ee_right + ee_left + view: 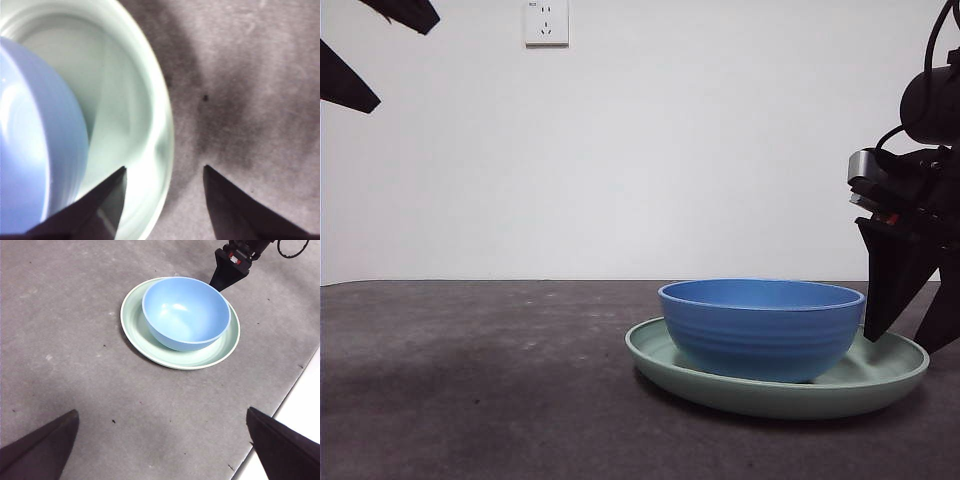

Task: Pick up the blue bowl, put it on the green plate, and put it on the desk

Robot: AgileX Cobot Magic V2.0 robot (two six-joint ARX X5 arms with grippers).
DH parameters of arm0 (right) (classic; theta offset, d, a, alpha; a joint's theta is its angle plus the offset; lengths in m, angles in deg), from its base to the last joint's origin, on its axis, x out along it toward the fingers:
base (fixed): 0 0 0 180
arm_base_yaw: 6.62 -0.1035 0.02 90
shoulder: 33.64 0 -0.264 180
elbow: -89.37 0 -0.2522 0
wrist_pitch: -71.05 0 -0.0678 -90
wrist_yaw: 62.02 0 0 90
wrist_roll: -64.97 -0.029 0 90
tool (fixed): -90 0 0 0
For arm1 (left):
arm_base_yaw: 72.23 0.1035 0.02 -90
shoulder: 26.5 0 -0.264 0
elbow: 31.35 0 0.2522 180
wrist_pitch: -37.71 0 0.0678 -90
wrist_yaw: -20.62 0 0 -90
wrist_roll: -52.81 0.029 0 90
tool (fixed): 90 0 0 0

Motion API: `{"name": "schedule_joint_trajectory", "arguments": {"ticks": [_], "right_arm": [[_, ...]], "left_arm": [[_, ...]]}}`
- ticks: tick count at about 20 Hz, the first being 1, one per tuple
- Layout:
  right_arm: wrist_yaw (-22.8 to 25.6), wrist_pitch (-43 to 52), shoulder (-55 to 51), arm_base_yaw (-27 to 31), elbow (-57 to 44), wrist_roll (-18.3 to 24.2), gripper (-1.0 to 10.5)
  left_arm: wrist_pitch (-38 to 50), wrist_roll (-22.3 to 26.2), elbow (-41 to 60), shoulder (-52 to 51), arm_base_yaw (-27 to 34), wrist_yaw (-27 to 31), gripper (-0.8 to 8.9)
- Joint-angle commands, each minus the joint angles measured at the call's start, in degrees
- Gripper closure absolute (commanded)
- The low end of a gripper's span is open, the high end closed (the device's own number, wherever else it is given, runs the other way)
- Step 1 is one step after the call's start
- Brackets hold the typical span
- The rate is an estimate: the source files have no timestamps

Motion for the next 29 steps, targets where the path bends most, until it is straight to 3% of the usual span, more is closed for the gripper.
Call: {"name": "schedule_joint_trajectory", "arguments": {"ticks": [1, 10, 13, 20, 29], "right_arm": [[-0.13, 0.83, 1.07, -0.44, 0.72, -0.5, 7.2], [-2.27, 1.29, 4.92, -0.42, 0.72, -2.73, 8.0], [-2.69, 1.38, 5.6, -0.42, 0.72, -2.64, 9.4], [-2.78, 1.11, 5.51, -0.35, 0.83, -2.8, 9.4], [-4.42, -8.52, 5.29, -0.44, 8.63, -2.82, 9.4]], "left_arm": [[0.57, -0.33, -0.96, 0.2, -0.37, 0.13, 1.8], [0.7, -0.33, -0.96, 0.2, -0.37, 0.13, 1.8], [0.74, -0.33, -0.96, 0.2, -0.37, 0.13, 1.8], [0.83, -0.33, -0.96, 0.2, -0.37, 0.13, 1.8], [0.83, -0.33, -0.96, 0.2, -0.37, 0.13, 1.8]]}}
